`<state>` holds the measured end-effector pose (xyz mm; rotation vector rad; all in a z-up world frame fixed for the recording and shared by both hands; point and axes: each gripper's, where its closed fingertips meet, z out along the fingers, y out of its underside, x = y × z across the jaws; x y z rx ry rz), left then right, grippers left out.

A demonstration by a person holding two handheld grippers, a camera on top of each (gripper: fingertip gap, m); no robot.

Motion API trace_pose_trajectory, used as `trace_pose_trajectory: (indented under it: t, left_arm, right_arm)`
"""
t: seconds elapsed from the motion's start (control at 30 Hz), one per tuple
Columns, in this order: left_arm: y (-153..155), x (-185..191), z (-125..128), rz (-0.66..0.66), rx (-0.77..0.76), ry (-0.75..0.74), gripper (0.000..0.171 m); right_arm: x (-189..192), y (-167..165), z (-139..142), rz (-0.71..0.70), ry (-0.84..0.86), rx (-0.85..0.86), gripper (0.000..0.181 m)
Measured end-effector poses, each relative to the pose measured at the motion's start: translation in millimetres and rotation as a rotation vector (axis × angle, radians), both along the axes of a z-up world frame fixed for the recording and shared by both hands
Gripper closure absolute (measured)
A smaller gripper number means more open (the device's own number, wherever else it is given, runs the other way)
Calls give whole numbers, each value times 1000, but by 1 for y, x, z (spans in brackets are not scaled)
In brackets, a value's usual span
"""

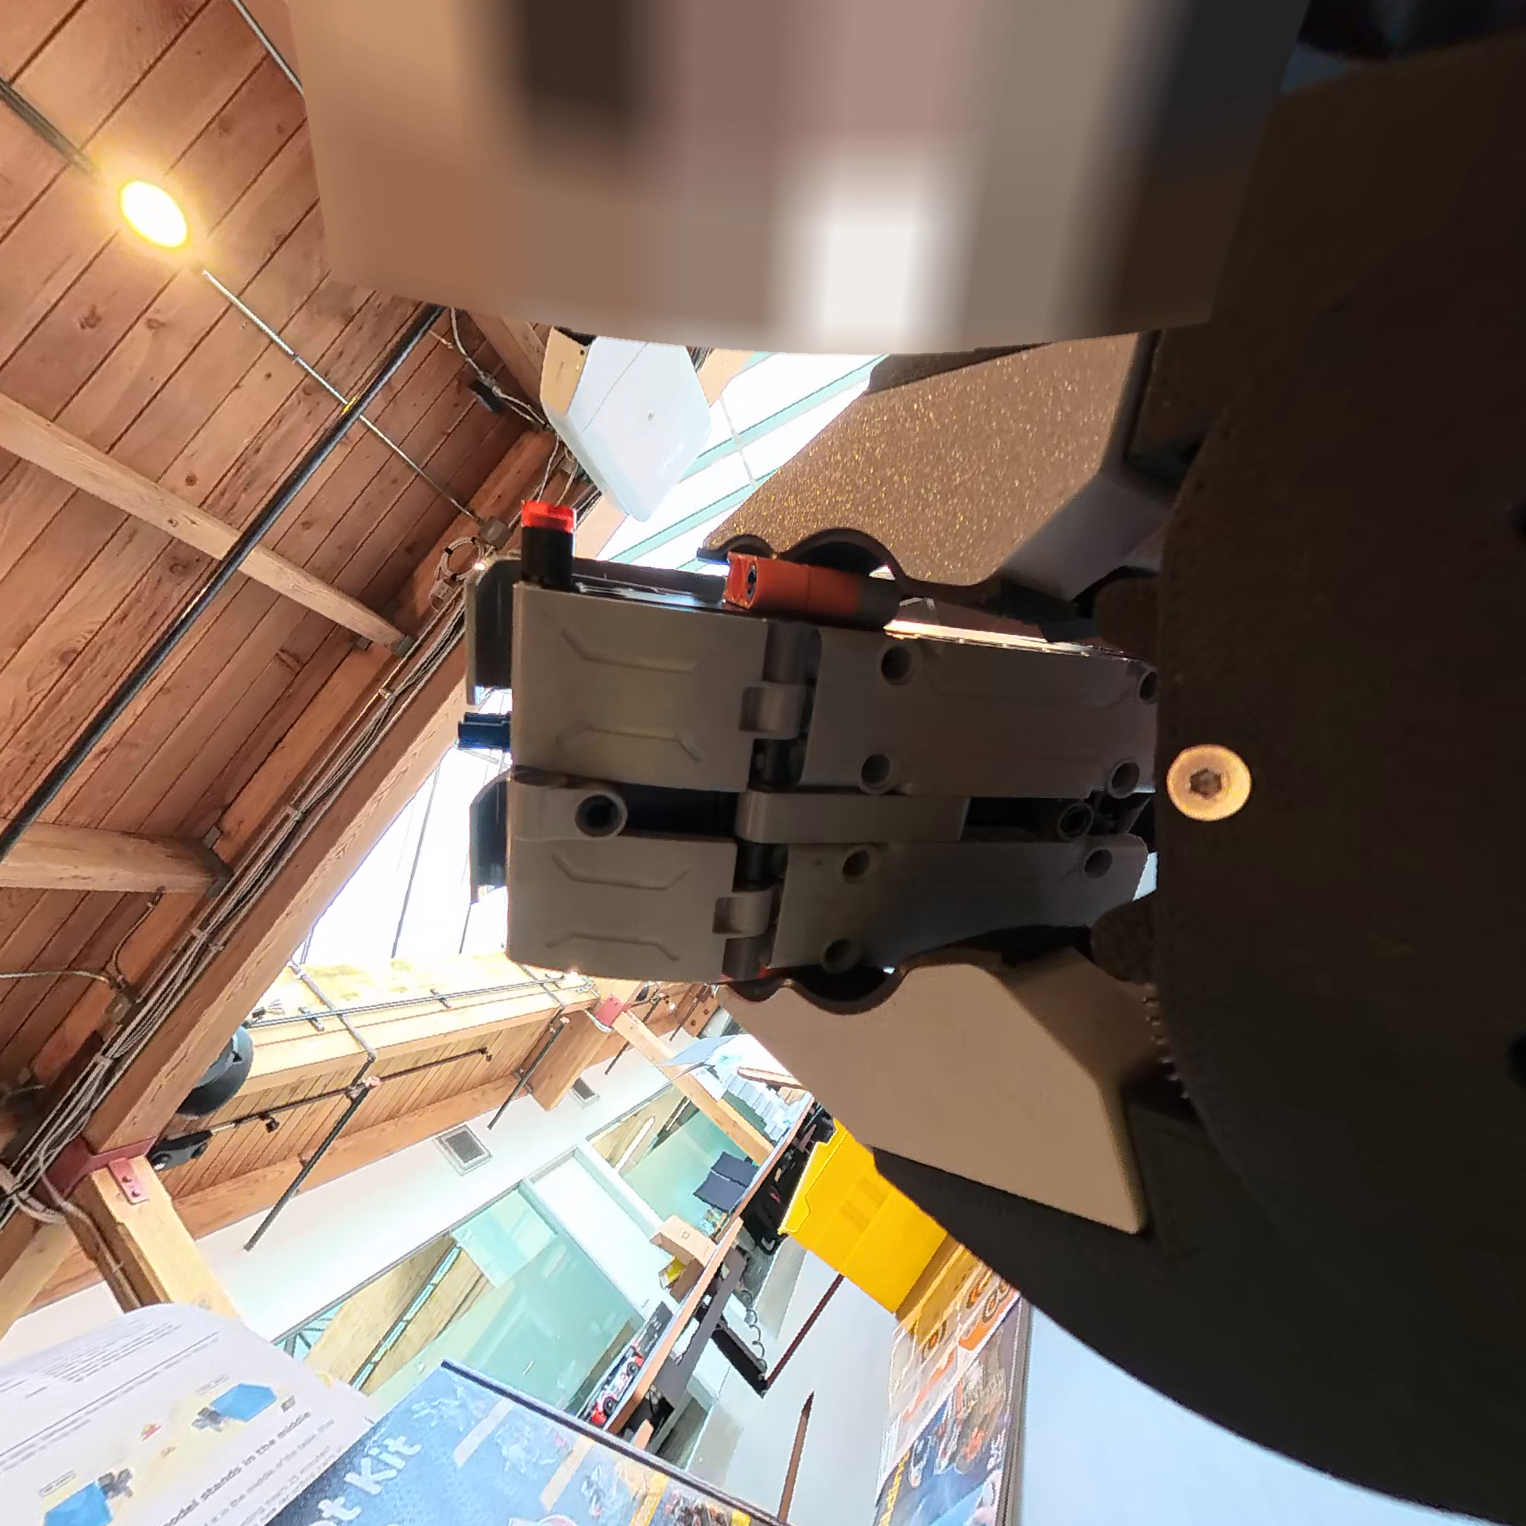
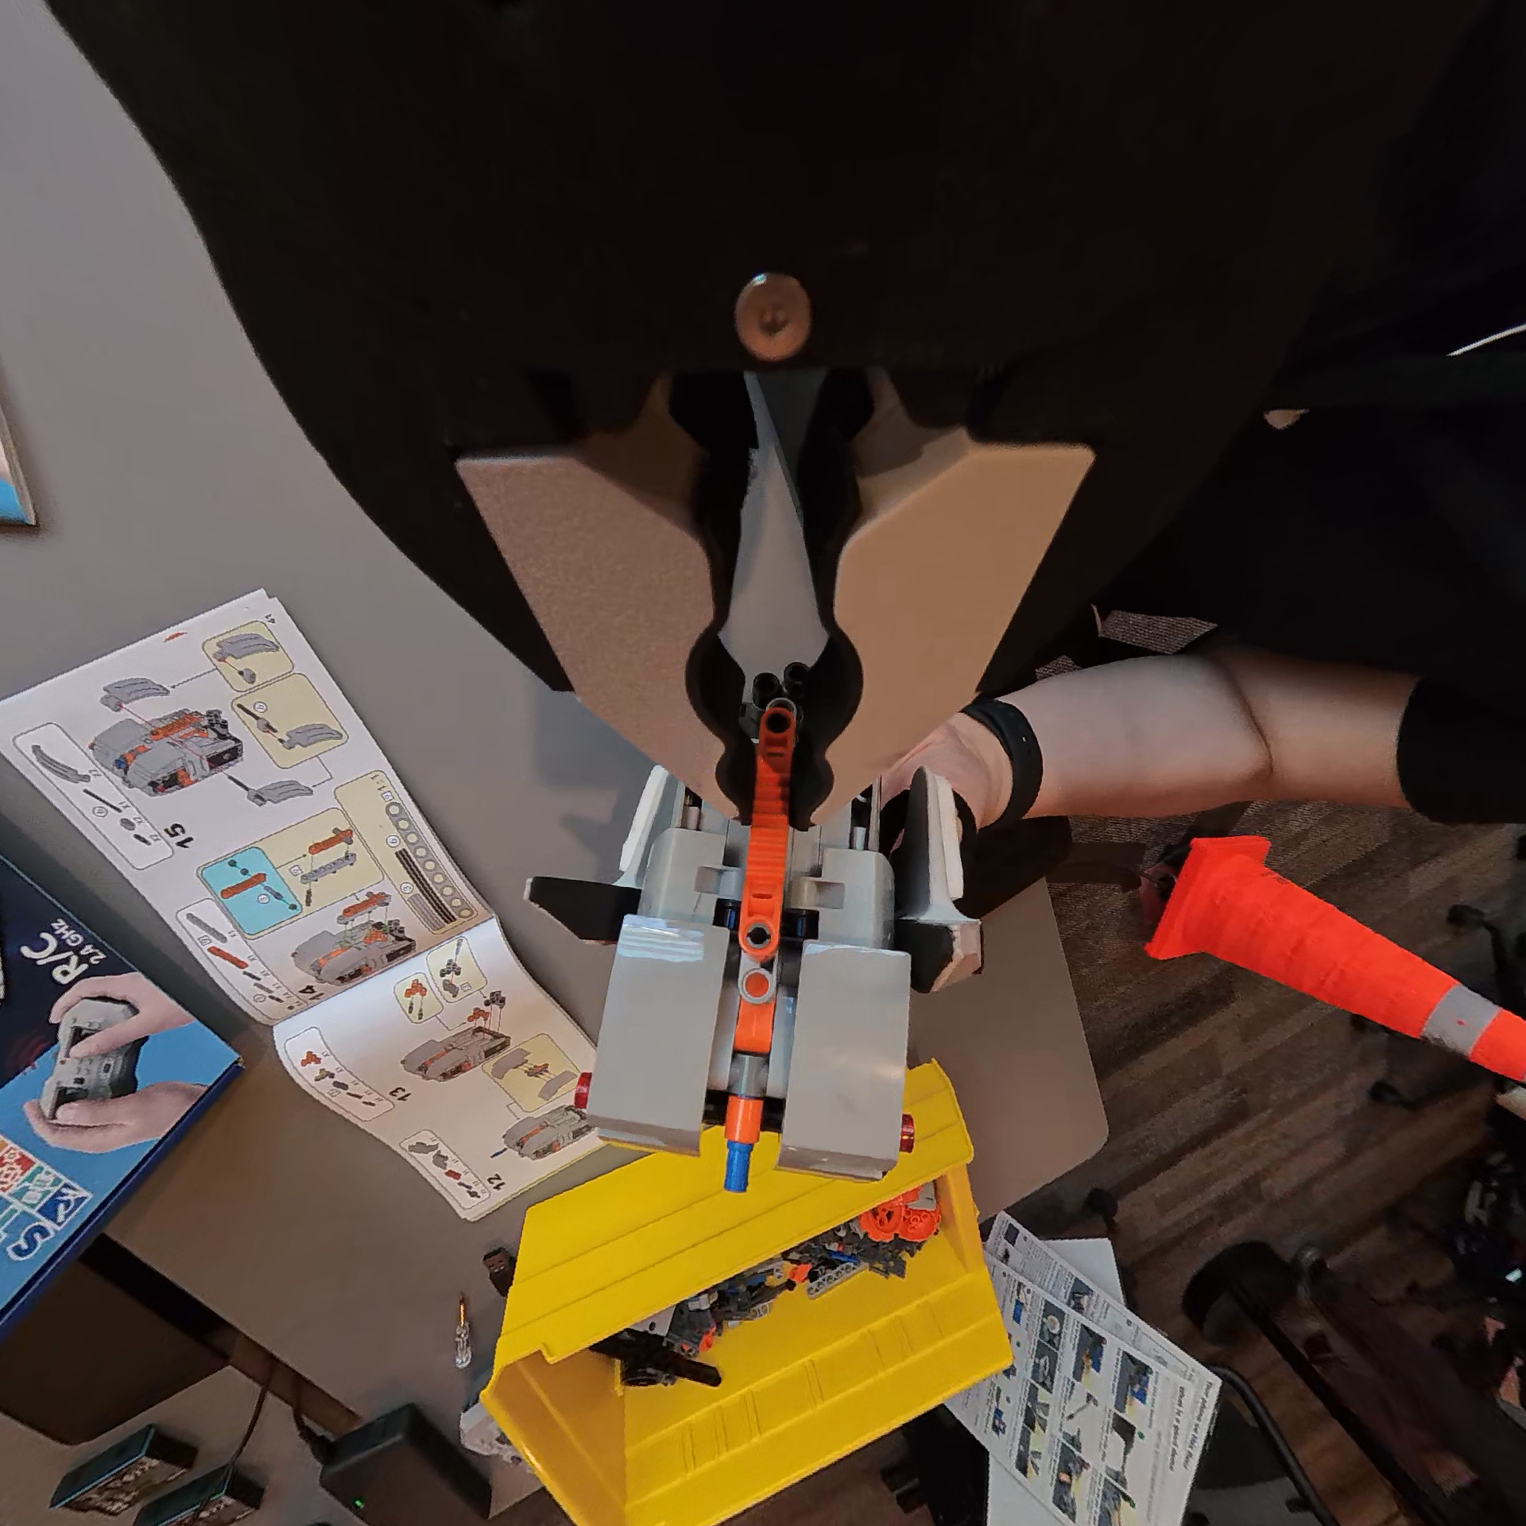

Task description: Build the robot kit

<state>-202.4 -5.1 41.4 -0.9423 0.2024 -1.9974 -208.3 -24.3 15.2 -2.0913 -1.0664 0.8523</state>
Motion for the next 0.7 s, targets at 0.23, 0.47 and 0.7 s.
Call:
trace_pose_trajectory:
  t: [0.23,0.47,0.7]
  left_arm:
    - [2,-2,-1,31,-1,11,77]
    - [6,-3,-3,60,-10,21,78]
    - [4,-9,1,27,-14,-30,77]
  right_arm:
    - [-2,3,-1,-30,14,47,176]
    - [-3,6,-2,-69,15,104,175]
    - [-8,2,-1,-23,122,-1,176]
